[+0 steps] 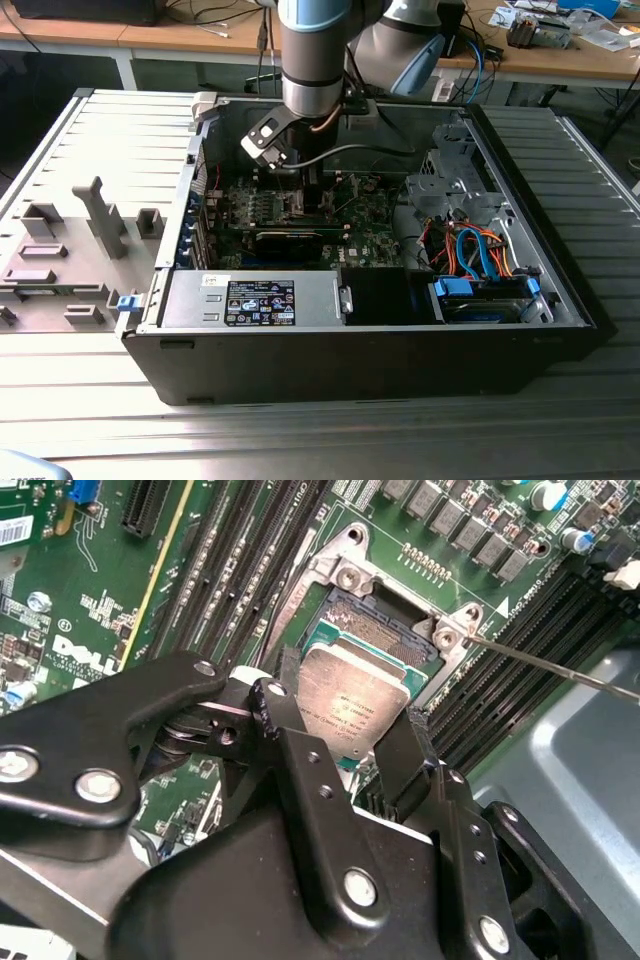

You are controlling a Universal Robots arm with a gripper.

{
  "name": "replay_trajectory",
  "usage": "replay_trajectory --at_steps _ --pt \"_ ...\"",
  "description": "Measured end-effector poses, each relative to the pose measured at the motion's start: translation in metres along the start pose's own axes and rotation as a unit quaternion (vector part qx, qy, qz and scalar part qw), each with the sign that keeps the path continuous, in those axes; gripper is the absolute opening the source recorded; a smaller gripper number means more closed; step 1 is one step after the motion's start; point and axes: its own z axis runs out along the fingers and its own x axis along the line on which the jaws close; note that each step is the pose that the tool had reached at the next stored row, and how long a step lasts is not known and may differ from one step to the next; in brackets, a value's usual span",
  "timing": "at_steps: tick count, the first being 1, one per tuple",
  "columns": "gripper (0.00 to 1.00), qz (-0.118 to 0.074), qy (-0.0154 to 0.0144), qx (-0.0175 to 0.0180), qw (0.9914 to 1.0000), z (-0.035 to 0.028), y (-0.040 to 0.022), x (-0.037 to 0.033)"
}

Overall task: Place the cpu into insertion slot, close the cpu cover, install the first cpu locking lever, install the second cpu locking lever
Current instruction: 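Place the cpu into insertion slot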

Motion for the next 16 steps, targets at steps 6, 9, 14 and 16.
replay_trajectory --at_steps 6,9,14,16 --pt "0.55 0.004 -0.0010 -0.0001 0.99999 0.0043 -0.0015 0.0008" --pt "0.55 0.006 -0.0014 -0.0001 0.99998 0.0065 -0.0026 0.0015" --pt "0.56 0.012 -0.0015 -0.0009 0.99992 0.0202 -0.0042 0.0033" --pt "0.62 0.012 -0.0019 -0.0005 0.99992 0.0194 -0.0042 0.0032"
